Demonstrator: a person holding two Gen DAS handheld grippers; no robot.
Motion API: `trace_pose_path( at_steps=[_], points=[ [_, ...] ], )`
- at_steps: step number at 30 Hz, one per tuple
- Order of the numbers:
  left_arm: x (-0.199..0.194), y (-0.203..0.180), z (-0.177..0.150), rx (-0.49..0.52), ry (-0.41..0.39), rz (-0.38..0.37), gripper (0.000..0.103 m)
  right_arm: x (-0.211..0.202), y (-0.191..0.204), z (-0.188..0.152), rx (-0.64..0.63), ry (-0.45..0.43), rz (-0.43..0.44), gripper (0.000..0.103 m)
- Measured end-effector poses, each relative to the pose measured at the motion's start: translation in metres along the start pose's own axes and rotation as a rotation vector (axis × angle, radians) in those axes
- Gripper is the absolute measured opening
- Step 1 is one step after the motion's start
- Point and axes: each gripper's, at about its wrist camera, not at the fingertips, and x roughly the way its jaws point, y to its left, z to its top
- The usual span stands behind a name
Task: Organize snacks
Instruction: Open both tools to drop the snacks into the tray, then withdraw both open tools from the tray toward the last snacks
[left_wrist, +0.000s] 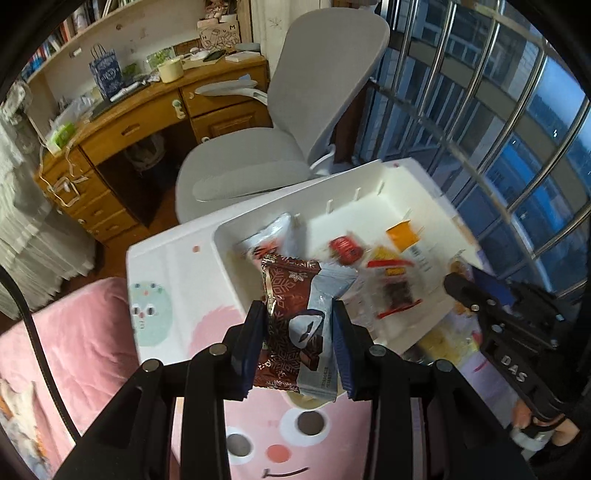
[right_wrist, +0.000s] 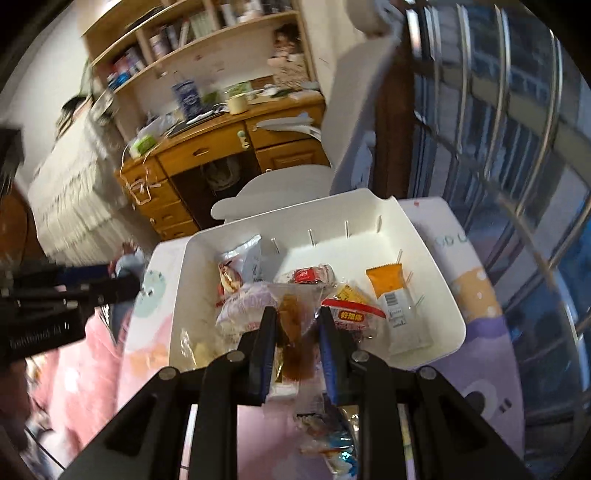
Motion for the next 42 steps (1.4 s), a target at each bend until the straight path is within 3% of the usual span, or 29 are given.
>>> trace_pose_path(
  at_steps=[3, 4, 5, 6, 12, 22, 32, 42],
  points=[
    [0.002, -0.002, 0.003, -0.027, -0.015, -0.034, 0.04, 0.004, -0.007, 0.003, 0.017, 0.007, -0.023, 0.023],
    [0.002, -0.002, 0.004, -0.037, -0.016, -0.045, 0.045, 0.006, -0.009, 0.003, 0.03, 0.016, -0.022, 0.023],
    [0.002, -0.002, 0.004, -0.045, -0.014, -0.054, 0.06, 0.008, -0.011, 0.003, 0.044, 0.028, -0.02, 0.026],
    [0.001, -0.003, 0.003, -0.052, -0.017, -0.06, 0.067, 0.011, -0.015, 0.003, 0.069, 0.05, -0.015, 0.031],
    [-0.009, -0.004, -0.01, -0.037, -0.045, -0.07, 0.075, 0.009, -0.026, -0.009, 0.157, 0.06, -0.039, 0.045],
    [-0.026, 0.004, -0.085, -0.098, -0.035, -0.19, 0.077, -0.033, -0.04, -0.046, 0.266, 0.016, -0.133, 0.053],
    [-0.024, -0.009, -0.166, 0.022, 0.046, -0.28, 0.078, -0.067, -0.054, -0.127, 0.422, 0.027, -0.218, 0.057],
    [-0.019, -0.021, -0.199, 0.051, 0.119, -0.297, 0.078, -0.079, -0.061, -0.193, 0.514, 0.097, -0.264, 0.06]
  ],
)
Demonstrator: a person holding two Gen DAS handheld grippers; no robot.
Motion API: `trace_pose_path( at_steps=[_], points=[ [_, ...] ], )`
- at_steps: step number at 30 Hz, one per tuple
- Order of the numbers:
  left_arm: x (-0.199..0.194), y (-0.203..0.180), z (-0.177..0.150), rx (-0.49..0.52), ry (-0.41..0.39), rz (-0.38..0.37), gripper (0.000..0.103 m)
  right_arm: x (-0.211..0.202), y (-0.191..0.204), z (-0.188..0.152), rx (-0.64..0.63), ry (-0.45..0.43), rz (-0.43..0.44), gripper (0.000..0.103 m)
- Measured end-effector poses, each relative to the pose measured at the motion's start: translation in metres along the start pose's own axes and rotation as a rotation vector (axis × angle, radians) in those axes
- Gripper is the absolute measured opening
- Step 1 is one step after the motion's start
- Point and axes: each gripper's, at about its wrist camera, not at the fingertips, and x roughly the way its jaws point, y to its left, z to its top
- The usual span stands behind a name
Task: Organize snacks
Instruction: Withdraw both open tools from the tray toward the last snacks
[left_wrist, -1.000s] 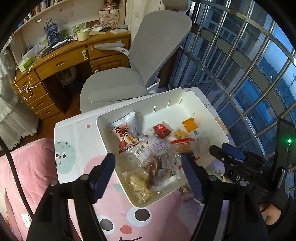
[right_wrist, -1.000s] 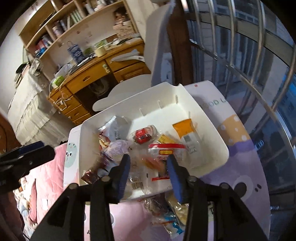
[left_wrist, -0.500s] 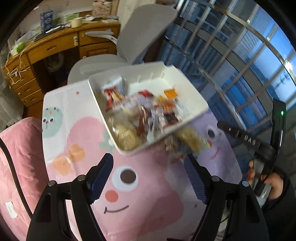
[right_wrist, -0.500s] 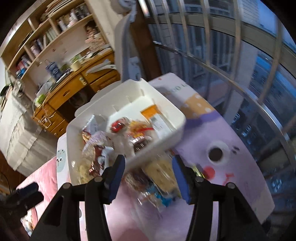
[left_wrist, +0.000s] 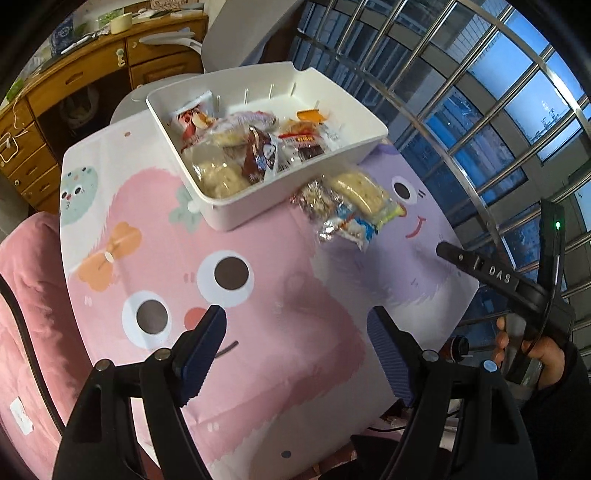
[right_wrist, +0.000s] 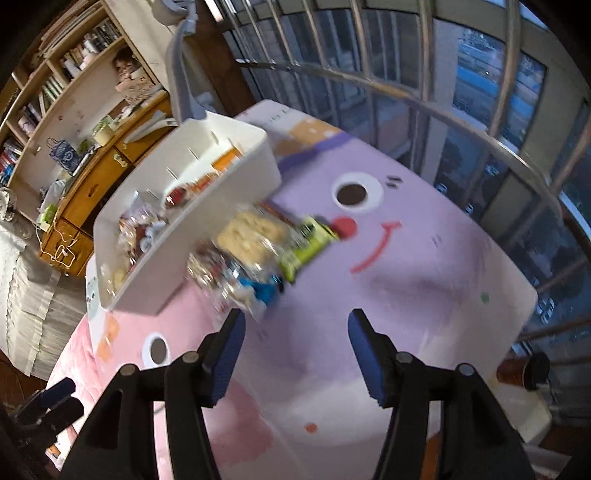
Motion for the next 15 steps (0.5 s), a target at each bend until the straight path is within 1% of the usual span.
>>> trace_pose_path(
  at_steps=[6, 10, 13, 15],
  points=[
    [0.007, -0.005, -0.001, -0.033, 0.02, 0.009, 0.078, 0.003, -0.015, -0.019, 0.007, 0.044, -0.009, 0.06],
    [0.016, -0.009, 0.001, -0.074, 0.038, 0.022, 0.078, 0.007, -0.021, -0.02, -0.02, 0.066, -0.01, 0.061],
    [0.023, -0.016, 0.005, -0.09, 0.044, 0.047, 0.079, 0.012, -0.026, -0.017, -0.049, 0.088, -0.002, 0.061],
    [0.028, -0.024, 0.009, -0.098, 0.047, 0.073, 0.083, 0.017, -0.03, -0.012, -0.082, 0.108, -0.002, 0.061]
  ],
)
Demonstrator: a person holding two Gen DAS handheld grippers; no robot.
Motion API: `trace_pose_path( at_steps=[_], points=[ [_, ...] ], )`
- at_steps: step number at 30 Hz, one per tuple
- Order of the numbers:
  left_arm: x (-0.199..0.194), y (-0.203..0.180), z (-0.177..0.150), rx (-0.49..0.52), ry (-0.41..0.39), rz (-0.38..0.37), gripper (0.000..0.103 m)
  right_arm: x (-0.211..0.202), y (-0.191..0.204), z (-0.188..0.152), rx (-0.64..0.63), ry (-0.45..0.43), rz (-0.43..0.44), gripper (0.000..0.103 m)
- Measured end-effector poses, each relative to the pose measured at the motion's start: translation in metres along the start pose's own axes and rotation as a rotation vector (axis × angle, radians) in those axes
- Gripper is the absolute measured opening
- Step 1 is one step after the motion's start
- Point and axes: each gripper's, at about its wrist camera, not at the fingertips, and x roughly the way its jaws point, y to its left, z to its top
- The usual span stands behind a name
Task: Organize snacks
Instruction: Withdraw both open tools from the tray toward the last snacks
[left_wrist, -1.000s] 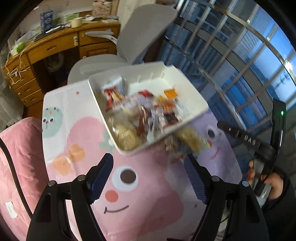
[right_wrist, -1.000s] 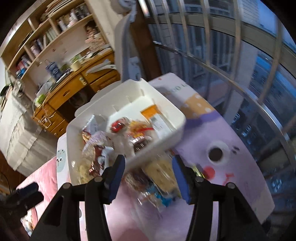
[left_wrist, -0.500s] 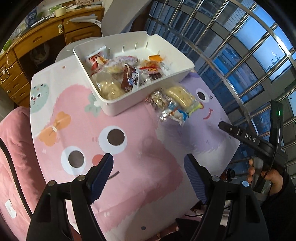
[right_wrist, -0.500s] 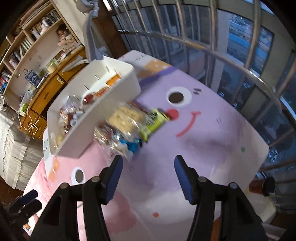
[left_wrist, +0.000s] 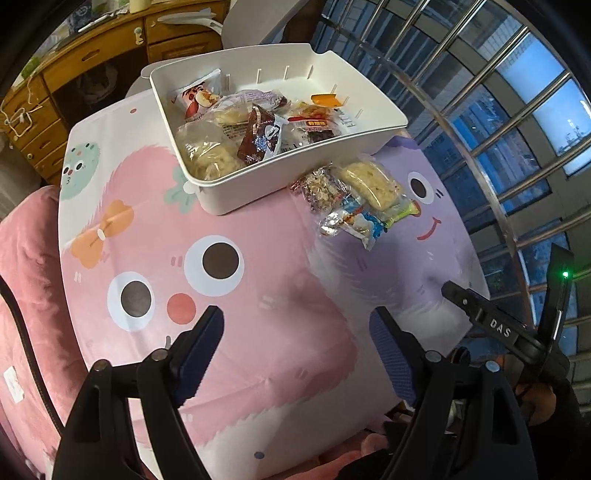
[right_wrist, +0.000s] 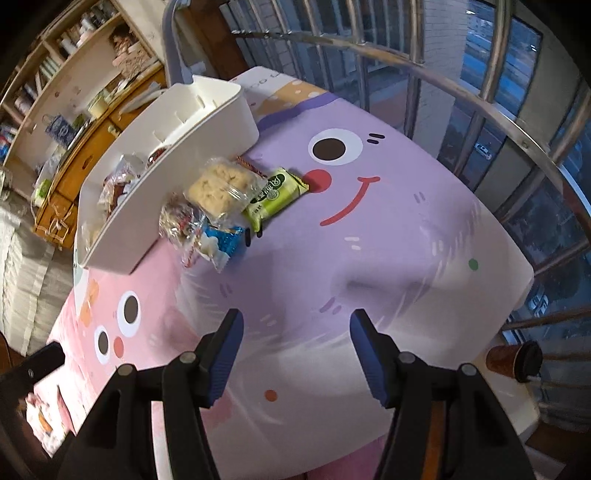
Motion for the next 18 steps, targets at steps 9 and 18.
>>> trace_pose_path(
  at_steps=[9, 18],
  points=[
    [0.031, -0.032, 0.02, -0.127, 0.037, 0.071, 0.083, 0.024, -0.017, 0.034, -0.162, 0.079, 0.019, 0.063],
    [0.065, -0.052, 0.028, -0.301, 0.072, 0.143, 0.083, 0.054, -0.015, 0.069, -0.437, 0.108, 0.05, 0.065]
  ],
)
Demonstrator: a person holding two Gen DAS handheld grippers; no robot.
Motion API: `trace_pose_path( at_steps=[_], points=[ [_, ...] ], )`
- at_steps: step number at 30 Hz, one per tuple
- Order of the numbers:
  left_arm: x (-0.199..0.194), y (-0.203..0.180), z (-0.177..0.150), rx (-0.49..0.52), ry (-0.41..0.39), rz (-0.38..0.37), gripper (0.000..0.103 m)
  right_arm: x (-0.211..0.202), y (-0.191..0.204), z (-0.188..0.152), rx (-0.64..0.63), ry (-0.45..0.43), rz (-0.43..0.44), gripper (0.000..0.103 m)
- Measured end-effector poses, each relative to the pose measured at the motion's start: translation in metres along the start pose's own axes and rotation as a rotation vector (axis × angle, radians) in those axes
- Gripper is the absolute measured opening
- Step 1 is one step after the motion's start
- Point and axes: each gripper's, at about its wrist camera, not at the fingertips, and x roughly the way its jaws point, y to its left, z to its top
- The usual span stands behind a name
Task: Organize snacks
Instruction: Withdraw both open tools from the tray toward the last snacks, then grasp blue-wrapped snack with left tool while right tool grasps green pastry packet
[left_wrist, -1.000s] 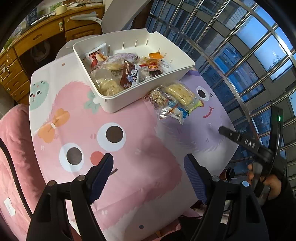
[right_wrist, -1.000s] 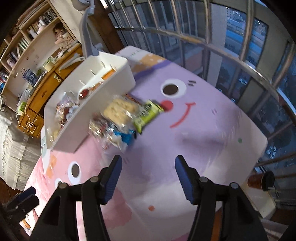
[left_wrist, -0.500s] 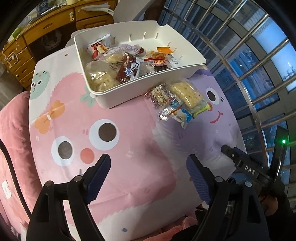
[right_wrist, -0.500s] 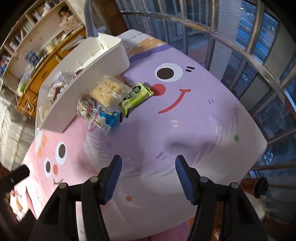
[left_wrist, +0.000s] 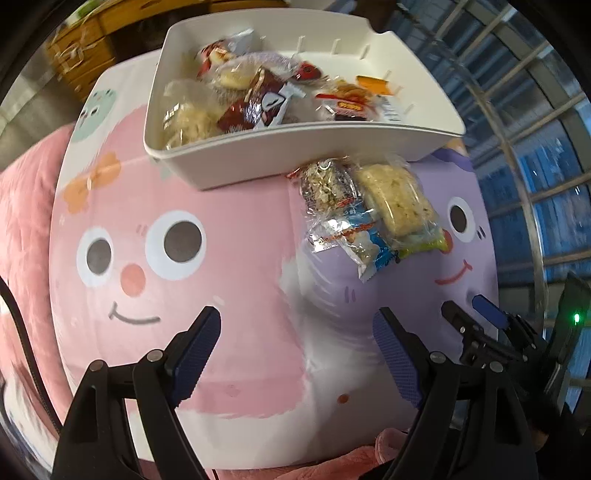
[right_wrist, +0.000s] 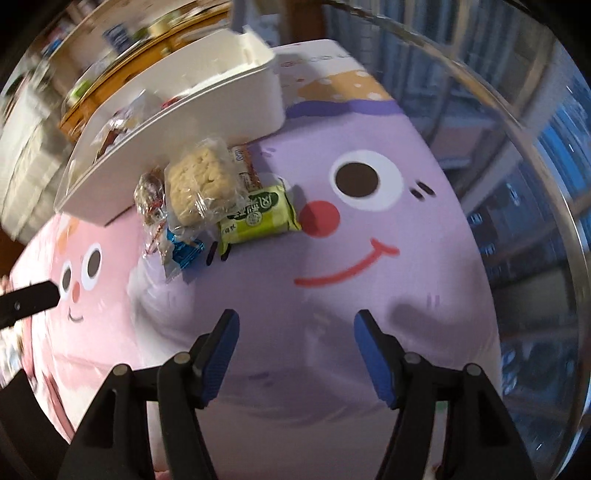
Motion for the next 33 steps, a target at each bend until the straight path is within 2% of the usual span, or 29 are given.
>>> trace_pose_path(
  at_steps=[2, 8, 12, 18, 23, 30, 33],
  points=[
    [0.005, -0.003, 0.001, -0.038, 0.003, 0.007, 0.083, 0.003, 0.002, 0.004, -0.067, -0.008, 0.031, 0.065],
    [0.021, -0.01, 0.005, -0.158, 0.006, 0.03, 0.083, 0.015, 0.009, 0.014, -0.239, -0.04, 0.055, 0.066],
    [0.034, -0.011, 0.011, -0.214, 0.022, 0.054, 0.083, 0.021, 0.01, 0.017, -0.309, -0.064, 0.101, 0.074],
    [0.059, -0.015, 0.025, -0.255, 0.057, 0.106, 0.083, 0.034, 0.014, 0.026, -0.377, -0.097, 0.137, 0.077],
    [0.078, -0.023, 0.035, -0.265, 0.086, 0.114, 0.083, 0.046, 0.008, 0.033, -0.387, -0.114, 0.151, 0.077],
    [0.096, -0.028, 0.032, -0.279, 0.14, 0.105, 0.083, 0.048, 0.007, 0.034, -0.432, -0.185, 0.173, 0.077],
    [0.1, -0.03, 0.033, -0.276, 0.136, 0.096, 0.083, 0.049, 0.009, 0.034, -0.453, -0.212, 0.182, 0.077]
  ],
)
